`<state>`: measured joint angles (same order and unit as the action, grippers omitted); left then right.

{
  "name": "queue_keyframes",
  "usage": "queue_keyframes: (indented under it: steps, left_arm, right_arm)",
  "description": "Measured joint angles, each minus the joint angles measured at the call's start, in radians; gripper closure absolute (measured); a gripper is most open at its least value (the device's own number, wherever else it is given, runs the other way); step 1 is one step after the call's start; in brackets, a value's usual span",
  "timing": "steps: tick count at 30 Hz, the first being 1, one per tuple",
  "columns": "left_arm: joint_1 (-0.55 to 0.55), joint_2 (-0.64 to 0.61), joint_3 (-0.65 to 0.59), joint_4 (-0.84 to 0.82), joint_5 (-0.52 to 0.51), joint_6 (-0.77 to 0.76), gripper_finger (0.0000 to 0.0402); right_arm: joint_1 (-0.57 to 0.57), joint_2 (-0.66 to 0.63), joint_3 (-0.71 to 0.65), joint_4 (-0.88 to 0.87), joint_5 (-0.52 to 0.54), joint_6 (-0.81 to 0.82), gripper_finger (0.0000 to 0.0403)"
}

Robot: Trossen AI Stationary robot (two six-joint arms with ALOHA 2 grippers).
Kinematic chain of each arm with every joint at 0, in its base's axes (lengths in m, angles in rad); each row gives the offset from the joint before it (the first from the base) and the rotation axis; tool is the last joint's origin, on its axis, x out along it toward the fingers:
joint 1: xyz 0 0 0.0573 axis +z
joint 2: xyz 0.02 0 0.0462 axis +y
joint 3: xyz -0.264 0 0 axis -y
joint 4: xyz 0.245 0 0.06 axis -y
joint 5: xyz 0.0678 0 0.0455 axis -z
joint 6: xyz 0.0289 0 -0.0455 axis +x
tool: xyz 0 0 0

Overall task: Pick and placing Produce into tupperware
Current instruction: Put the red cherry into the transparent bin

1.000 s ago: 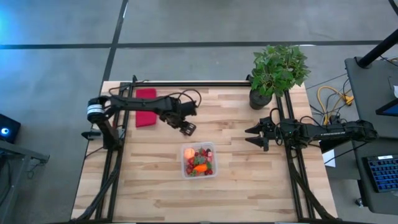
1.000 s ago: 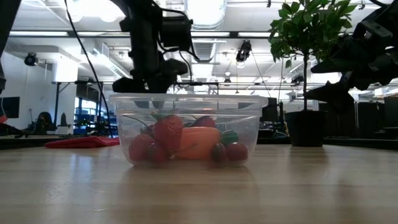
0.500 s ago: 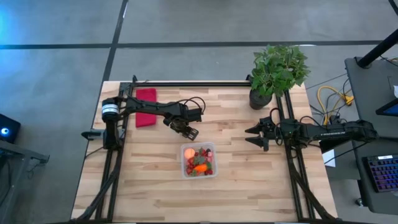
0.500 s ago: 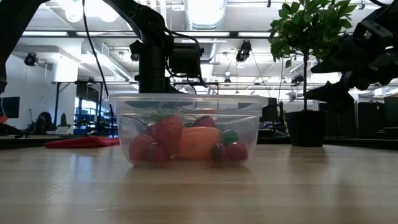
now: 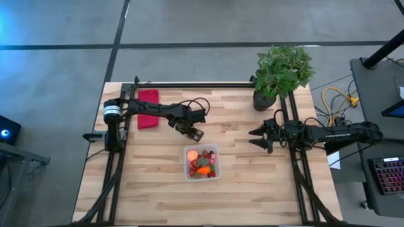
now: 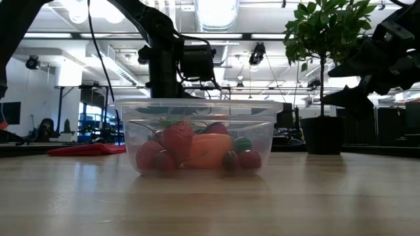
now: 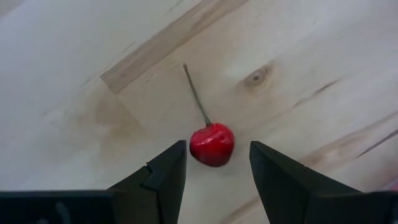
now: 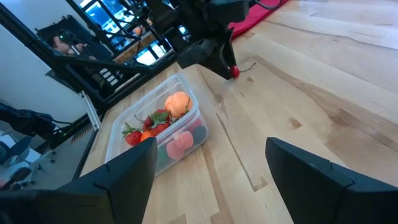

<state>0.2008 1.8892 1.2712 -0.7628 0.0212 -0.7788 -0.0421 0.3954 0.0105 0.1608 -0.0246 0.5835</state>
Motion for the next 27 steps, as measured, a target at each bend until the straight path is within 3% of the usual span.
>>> queue_keyframes:
  steps: [14, 27]
  left_arm:
    - [0.0, 0.0, -0.033, 0.004, -0.052, 0.001, 0.0241]
    - [0.001, 0.0, -0.032, 0.05, -0.054, 0.019, 0.0306]
  right_arm:
    - [0.0, 0.0, 0.0, 0.0, 0.0, 0.0, 0.0106]
    - [0.0, 0.0, 0.0, 0.0, 0.0, 0.0, 0.0108]
